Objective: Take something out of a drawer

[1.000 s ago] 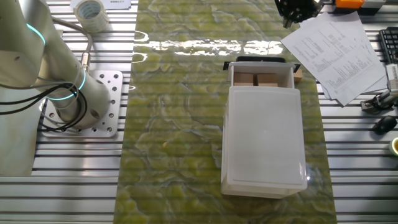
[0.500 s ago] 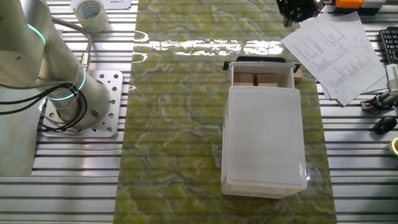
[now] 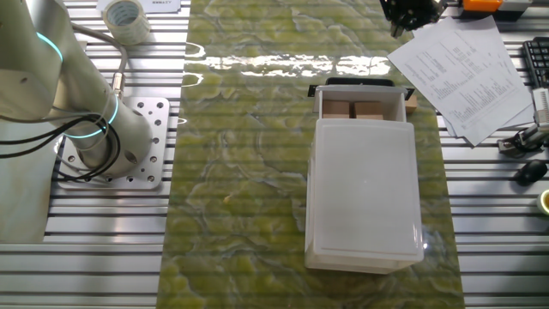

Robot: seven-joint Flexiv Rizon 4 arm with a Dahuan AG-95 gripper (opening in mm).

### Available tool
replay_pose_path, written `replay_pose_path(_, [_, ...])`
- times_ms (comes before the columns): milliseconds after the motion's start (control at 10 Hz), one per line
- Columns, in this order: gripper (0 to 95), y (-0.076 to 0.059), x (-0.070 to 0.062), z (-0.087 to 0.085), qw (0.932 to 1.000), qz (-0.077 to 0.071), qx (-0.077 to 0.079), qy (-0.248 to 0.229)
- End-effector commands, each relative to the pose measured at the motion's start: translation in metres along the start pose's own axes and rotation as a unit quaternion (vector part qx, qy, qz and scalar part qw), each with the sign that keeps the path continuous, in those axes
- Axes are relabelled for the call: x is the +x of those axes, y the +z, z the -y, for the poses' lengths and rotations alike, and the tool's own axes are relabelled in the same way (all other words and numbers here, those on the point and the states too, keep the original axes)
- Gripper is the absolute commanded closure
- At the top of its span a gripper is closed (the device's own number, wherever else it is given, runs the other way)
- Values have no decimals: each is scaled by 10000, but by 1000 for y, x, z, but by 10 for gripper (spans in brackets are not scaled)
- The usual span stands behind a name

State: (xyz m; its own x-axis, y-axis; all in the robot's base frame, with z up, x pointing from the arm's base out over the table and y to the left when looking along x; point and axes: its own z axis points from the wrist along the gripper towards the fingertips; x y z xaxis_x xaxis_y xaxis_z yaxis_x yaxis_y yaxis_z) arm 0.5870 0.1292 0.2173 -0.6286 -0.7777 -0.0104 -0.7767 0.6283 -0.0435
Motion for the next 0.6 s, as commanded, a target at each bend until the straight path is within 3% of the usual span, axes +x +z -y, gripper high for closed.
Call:
replay_pose_path(100, [950,0,-2,0,9966,-19,-51,823])
replay_pose_path(200, [950,-1,-2,0,9890,-12,-69,1478])
replay_pose_path(400, [950,-1,-2,0,9644,24,-117,2642])
replay_pose_path(600, [950,-2,-4,-1,9421,3,-124,3352])
